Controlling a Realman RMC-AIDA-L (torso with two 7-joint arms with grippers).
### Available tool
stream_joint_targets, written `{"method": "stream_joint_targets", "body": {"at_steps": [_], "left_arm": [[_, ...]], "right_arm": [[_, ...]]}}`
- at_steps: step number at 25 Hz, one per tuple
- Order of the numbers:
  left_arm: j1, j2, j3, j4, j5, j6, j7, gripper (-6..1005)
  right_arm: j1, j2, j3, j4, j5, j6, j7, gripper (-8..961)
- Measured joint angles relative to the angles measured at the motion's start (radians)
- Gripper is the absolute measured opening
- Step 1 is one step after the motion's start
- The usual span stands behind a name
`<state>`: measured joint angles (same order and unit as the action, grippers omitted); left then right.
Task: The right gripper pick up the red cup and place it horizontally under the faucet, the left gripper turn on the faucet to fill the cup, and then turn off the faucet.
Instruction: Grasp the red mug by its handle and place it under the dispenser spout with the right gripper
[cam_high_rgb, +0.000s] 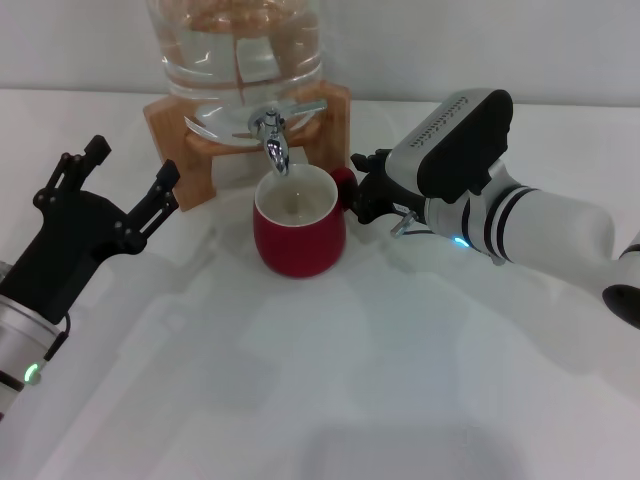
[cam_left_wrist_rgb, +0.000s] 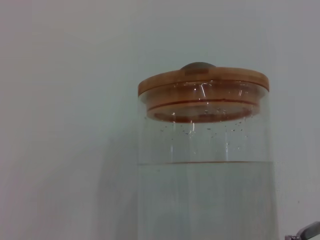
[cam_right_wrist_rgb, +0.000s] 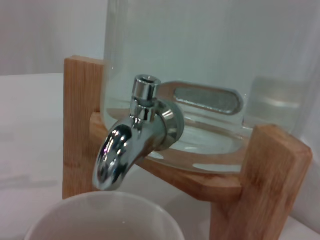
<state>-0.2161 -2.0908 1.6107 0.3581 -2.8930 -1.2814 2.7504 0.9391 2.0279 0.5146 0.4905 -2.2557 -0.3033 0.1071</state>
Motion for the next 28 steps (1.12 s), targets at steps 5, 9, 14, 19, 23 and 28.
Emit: {"method": "stream_joint_targets", "body": {"at_steps": [5,9,14,19,23,28], "left_arm": [[-0.002,0.0,0.0,-0.001,0.0,0.002,0.0,872],[-0.003,0.0,0.0,-0.001,0.0,0.003,0.0,872],[-0.003,0.0,0.0,-0.001,0.0,0.004,0.0,872],[-0.006,0.0,0.0,-0.009,0.0,0.005,0.0,872],[-0.009,0.0,-0.001,-0.012,0.0,0.005,0.0,872],[-0.012,0.0,-0.002,-0.012,-0.001,0.005,0.0,872]], "right_arm": [[-0.002,0.0,-0.004,0.0,-0.004,0.0,0.0,325],[-0.006,0.0,-0.005,0.0,-0.007,0.0,-0.002,326],[-0.008,0.0,-0.007,0.003,-0.008,0.0,-0.005,328],[-0.01,0.0,-0.007,0.004,-0.009,-0.003,-0.006,329],[-0.021,0.0,-0.009,0.008,-0.014,-0.006,-0.007,330],[-0.03,0.0,-0.009,0.011,-0.017,-0.008,-0.007,330]]}}
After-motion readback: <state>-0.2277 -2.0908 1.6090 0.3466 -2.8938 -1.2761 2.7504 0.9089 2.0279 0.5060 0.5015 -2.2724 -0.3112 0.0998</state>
